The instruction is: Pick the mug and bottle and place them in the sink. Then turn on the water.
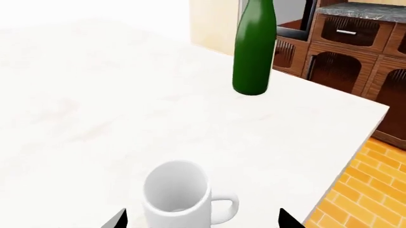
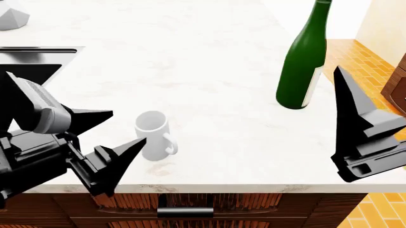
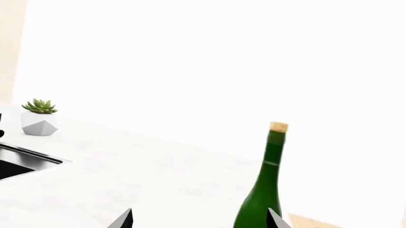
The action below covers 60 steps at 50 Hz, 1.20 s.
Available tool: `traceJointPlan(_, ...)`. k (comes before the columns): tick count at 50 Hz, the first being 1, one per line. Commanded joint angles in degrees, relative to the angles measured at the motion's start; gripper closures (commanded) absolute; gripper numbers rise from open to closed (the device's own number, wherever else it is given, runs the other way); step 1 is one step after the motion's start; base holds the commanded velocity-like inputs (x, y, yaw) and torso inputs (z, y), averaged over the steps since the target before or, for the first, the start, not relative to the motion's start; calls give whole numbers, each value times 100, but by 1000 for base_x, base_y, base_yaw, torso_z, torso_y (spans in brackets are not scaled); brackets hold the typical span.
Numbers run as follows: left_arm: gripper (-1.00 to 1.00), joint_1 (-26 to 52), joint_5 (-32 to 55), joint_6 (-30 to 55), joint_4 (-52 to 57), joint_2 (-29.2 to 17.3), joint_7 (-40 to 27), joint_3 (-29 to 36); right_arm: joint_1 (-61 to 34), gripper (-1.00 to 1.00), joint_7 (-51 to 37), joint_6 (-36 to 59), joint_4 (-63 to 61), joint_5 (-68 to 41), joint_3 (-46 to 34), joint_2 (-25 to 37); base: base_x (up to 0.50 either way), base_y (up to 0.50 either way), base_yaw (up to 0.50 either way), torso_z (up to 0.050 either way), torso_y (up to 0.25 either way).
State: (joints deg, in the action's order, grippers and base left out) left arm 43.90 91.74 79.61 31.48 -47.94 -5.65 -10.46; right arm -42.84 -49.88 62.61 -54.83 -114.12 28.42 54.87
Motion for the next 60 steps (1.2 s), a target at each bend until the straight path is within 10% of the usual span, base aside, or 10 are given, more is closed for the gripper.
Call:
traceJointPlan(1, -100, -246, -1100, -180, 90, 215, 569, 365, -81, -100, -35, 26, -19, 158, -234, -143, 0, 0, 0, 0, 0)
traceJointPlan(10, -100, -192, -1343, -142, 188, 158, 700, 732, 357, -100, 160, 62, 92, -539, 838, 287, 0, 0, 0, 0, 0)
traceJointPlan(60, -100, 6, -2926, -1014, -517, 569, 1318, 2135, 389, -100, 170, 133, 43, -317, 602, 57, 0, 0, 0, 0, 0)
